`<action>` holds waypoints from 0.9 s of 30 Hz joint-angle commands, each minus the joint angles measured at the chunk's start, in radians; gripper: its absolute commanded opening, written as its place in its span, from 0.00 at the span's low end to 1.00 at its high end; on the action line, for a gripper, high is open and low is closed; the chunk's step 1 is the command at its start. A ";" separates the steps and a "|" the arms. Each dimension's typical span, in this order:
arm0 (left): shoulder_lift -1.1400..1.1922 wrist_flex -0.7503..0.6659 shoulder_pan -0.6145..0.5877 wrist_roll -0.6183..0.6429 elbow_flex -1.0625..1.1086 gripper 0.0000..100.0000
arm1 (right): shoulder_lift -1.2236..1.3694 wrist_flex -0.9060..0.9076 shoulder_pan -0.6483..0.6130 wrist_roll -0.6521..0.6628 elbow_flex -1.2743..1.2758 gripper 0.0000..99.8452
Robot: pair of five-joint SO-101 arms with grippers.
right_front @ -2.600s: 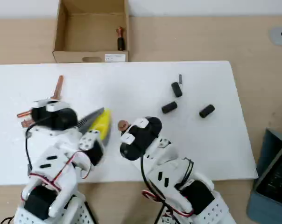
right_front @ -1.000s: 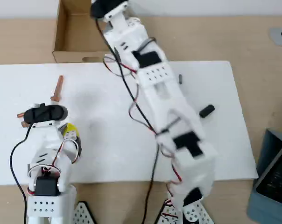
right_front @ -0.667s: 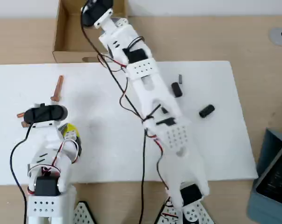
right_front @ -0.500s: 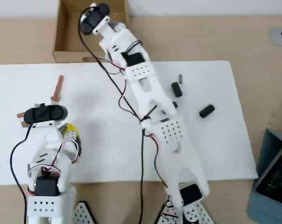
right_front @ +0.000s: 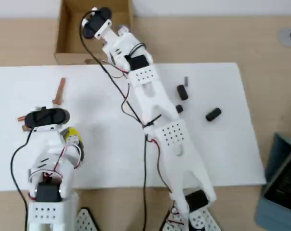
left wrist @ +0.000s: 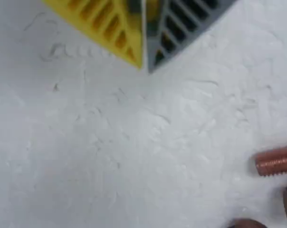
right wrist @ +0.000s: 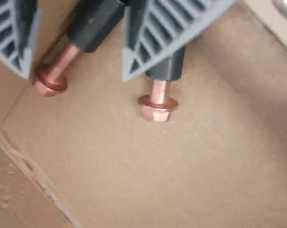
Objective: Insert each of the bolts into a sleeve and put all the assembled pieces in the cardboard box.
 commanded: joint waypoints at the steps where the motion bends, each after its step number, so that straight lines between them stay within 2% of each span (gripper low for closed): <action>1: -0.010 0.005 0.000 0.000 0.014 0.00 | -0.019 0.066 -0.013 0.005 -0.119 0.15; 10: -0.010 0.005 0.000 0.000 0.014 0.00 | -0.018 0.390 -0.007 0.005 -0.397 0.15; 18: -0.010 0.006 0.000 0.000 0.014 0.00 | -0.134 0.551 0.021 0.003 -0.397 0.15; 27: -0.010 0.006 0.000 0.000 0.012 0.00 | -0.387 0.868 0.024 -0.002 -0.397 0.15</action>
